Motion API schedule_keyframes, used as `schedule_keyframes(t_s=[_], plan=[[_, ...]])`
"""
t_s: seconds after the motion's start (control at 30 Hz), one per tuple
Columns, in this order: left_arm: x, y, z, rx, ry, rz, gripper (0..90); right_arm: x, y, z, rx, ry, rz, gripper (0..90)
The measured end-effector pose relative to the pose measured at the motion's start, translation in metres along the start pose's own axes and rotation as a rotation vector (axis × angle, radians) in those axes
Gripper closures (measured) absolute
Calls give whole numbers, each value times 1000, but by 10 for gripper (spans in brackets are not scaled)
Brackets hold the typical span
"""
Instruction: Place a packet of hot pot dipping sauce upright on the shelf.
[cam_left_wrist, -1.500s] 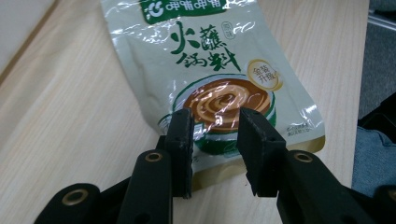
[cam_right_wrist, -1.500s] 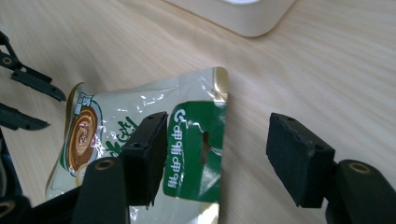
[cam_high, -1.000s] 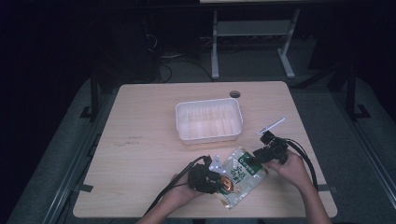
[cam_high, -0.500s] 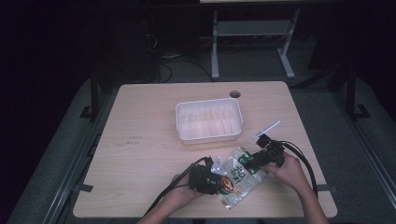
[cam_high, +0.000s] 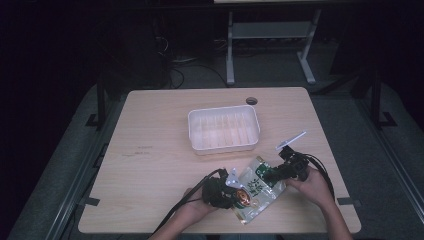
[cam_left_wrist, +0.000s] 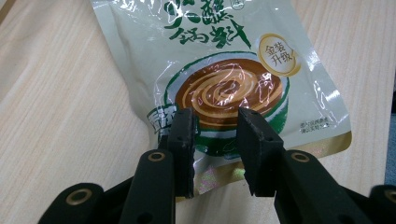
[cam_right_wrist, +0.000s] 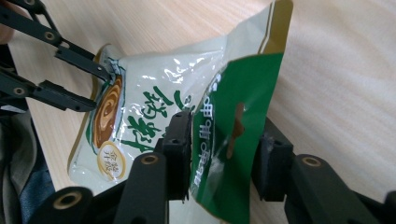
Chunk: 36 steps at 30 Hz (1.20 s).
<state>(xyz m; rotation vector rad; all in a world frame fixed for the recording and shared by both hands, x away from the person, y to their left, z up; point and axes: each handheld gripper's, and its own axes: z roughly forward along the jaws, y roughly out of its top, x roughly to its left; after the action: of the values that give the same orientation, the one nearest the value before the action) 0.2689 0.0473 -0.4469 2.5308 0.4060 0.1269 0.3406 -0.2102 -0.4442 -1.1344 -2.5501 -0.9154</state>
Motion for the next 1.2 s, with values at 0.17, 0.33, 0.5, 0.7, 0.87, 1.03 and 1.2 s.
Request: schedule_keyframes(t_s=[0.17,0.33,0.5,0.7,0.87,1.03,1.2], plan=[[0,0,0,-2,1,6,662,1,0,5,18,-1,19,707],[-2,-1,-1,-6,-1,13,639,3,0,5,-7,21,19,800],[-2,-4,-8,20,-10,22,591,4,-1,4,-34,40,31,851],[0,-16,-26,-5,-3,22,558,9,-1,3,-58,31,31,875],[8,-35,-41,-9,30,8,511,10,-3,2,-75,35,47,889],[19,-56,-50,-16,32,-42,465,13,-2,0,-72,32,49,892],[25,-75,-61,-35,48,-79,440,17,2,-2,-72,24,45,893]])
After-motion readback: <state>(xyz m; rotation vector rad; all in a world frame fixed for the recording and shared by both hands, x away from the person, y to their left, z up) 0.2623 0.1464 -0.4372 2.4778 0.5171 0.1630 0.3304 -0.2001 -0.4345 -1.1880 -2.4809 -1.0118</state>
